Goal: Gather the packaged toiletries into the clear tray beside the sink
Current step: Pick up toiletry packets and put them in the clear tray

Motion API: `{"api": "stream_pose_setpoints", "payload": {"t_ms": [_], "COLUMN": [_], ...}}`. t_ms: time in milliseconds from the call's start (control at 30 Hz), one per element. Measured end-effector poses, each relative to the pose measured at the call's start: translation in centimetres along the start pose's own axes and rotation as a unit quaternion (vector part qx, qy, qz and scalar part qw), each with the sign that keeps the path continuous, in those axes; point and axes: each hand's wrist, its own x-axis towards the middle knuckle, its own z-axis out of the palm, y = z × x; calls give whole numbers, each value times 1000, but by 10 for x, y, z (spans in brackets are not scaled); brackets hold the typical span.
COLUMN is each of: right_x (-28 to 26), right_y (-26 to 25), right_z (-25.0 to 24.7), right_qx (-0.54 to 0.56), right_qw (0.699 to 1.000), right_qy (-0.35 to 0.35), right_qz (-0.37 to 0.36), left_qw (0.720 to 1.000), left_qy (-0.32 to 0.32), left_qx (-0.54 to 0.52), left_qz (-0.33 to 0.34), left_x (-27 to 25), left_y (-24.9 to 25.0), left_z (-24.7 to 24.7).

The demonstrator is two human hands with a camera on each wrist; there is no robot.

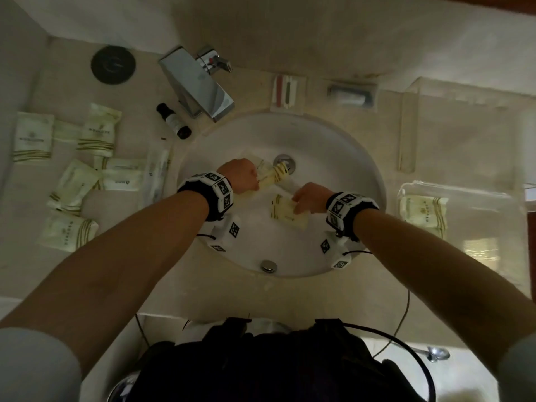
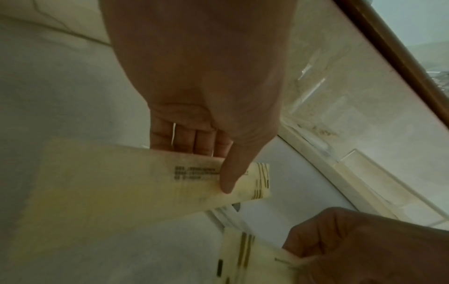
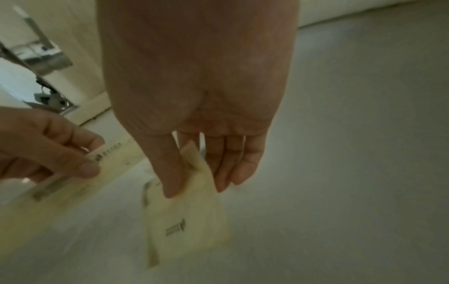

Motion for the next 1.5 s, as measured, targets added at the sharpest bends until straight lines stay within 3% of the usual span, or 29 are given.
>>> {"api": "stream_pose_setpoints", "payload": {"t_ms": [167, 500, 967, 1500], "right_x": [-9, -39, -90, -139], "right_y": [7, 15, 58, 125], "right_z": [-5, -14, -22, -40], "right_qx": [158, 258, 318, 385], "right_qw": [986, 958, 930, 891], "right_qy": [51, 102, 152, 214], "right_qz": [-27, -71, -99, -113], "left_qw": [999, 985, 970, 948], "left_qy": [0, 50, 127, 93], "left_qx": [-45, -161, -207, -288], "left_qz": [7, 22, 23, 101], "left_x": [-9, -28, -52, -75], "left_y": [11, 32, 82, 157], "left_z": [-1, 2, 19, 44]}}
